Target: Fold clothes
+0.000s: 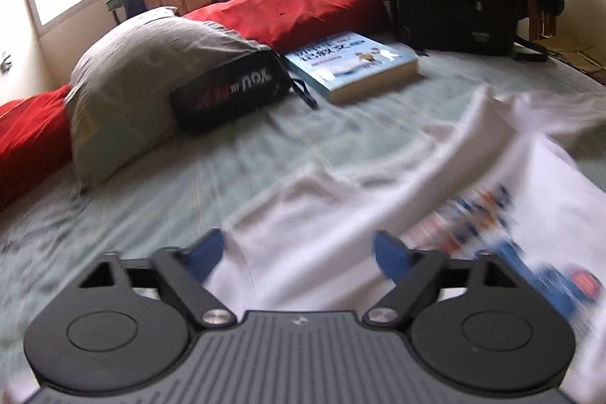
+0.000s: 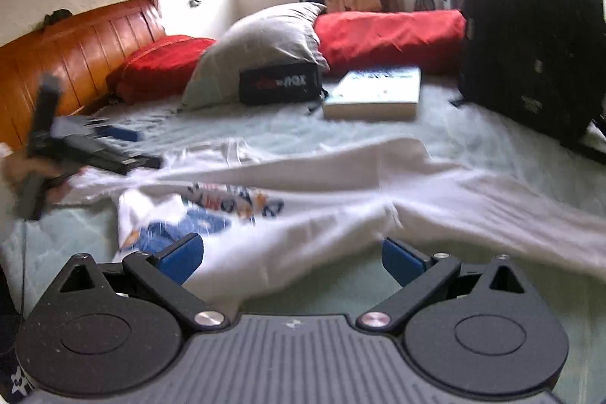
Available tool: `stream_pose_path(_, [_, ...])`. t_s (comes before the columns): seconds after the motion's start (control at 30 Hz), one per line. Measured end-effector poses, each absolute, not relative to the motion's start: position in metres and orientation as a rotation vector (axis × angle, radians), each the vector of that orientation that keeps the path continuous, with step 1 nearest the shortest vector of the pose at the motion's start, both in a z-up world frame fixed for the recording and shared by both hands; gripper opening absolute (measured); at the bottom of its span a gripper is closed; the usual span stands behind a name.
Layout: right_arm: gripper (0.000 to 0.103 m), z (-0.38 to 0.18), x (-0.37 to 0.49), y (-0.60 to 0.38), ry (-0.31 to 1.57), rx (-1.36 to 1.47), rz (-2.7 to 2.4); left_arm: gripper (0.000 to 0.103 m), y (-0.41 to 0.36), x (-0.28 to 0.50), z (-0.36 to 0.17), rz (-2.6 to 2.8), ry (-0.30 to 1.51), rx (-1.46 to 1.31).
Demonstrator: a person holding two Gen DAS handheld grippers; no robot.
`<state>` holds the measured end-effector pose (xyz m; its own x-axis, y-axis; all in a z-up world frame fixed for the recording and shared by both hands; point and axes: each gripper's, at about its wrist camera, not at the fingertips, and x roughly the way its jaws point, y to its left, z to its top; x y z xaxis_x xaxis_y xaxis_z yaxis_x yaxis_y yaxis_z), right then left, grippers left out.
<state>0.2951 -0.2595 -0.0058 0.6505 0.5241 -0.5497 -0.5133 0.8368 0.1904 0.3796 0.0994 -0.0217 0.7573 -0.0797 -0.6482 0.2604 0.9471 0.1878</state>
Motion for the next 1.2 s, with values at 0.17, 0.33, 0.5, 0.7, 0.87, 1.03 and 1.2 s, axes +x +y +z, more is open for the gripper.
stream_pose_path(0.17, [0.097, 0.005, 0.339, -0.249, 0.58, -0.069, 0.66, 0.046, 0.103, 0.449, -0.047, -0.235, 0.736, 0.238])
stream_pose_path(0.33, [0.069, 0.013, 0.417, -0.227, 0.615, -0.189, 0.71, 0.046, 0.11, 0.472, -0.069, -0.297, 0.753, 0.235])
stream_pose_path(0.5, [0.052, -0.005, 0.499, -0.191, 0.725, -0.297, 0.76, 0.047, 0.115, 0.476, -0.083, -0.347, 0.77, 0.273])
stream_pose_path(0.7, [0.052, -0.054, 0.542, -0.146, 0.857, -0.507, 0.846, 0.047, 0.12, 0.48, -0.085, -0.401, 0.77, 0.285])
stream_pose_path(0.87, [0.048, -0.064, 0.545, -0.15, 0.877, -0.483, 0.874, 0.024, 0.114, 0.475, -0.085, -0.436, 0.772, 0.308])
stream_pose_path(1.03, [0.012, -0.058, 0.529, -0.145, 0.812, -0.539, 0.908, 0.003, 0.099, 0.462, -0.081, -0.427, 0.732, 0.376])
stream_pose_path(1.2, [0.012, -0.037, 0.543, -0.139, 0.711, -0.476, 0.838, 0.002, 0.108, 0.468, -0.063, -0.351, 0.675, 0.318])
